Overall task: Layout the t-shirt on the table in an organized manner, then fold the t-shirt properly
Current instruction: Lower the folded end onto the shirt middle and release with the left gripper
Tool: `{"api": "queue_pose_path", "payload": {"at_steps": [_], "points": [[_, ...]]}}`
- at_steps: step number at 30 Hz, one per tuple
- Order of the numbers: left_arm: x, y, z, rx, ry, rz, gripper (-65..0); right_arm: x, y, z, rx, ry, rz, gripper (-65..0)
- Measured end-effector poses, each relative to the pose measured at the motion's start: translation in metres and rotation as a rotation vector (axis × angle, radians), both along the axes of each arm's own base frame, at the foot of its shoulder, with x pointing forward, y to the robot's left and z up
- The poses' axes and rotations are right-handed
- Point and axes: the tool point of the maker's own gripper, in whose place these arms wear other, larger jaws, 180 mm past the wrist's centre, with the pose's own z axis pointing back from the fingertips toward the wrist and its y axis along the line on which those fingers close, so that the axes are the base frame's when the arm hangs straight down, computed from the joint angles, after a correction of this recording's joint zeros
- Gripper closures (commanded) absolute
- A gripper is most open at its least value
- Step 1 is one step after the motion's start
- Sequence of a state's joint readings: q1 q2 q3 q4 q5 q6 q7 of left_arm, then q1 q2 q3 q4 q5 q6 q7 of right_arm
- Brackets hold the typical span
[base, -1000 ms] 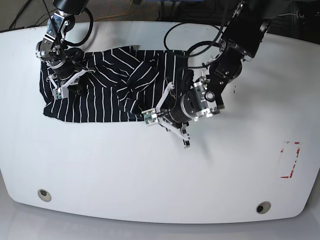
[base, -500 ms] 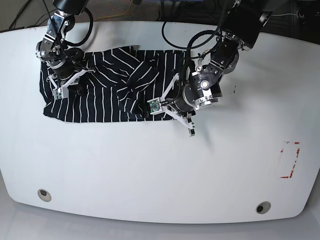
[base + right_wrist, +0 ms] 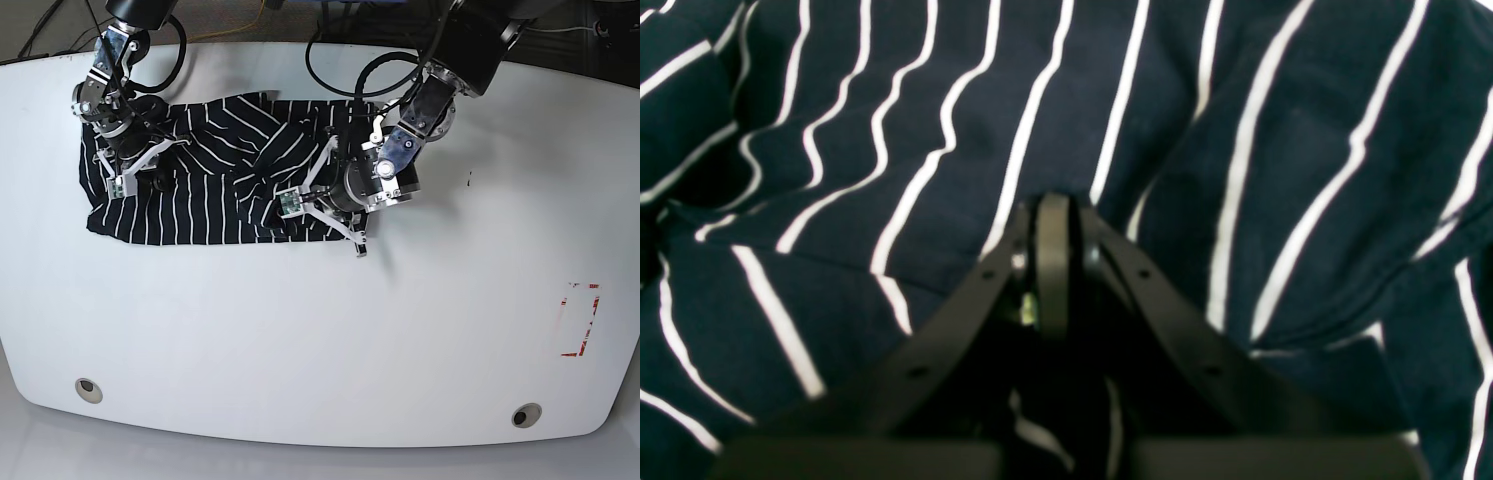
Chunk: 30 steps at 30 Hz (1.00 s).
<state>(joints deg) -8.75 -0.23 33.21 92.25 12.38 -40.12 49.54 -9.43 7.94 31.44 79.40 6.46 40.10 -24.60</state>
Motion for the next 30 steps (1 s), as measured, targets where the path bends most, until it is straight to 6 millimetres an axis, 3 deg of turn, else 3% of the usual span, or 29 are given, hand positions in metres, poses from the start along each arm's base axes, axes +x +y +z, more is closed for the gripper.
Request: {"api": "queue_pose_path", "payload": {"at_steps": [11,22,30], "points": [[-0.026,-0.044,-0.005,-0.044,0.034,-0.112,-3.1,0.0,0.0,0.0,0.0,0.0,0.0,-2.4],[-0.023,-0.082,0.005,-0.134,0.048,-0.141,-3.1,0.0,0.0,0.0,0.0,0.0,0.0,-2.4],[-0.005,-0.085,0.013,-0.128,0.021,-0.14,-3.1,0.0,0.0,0.0,0.0,0.0,0.0,-2.4]]}}
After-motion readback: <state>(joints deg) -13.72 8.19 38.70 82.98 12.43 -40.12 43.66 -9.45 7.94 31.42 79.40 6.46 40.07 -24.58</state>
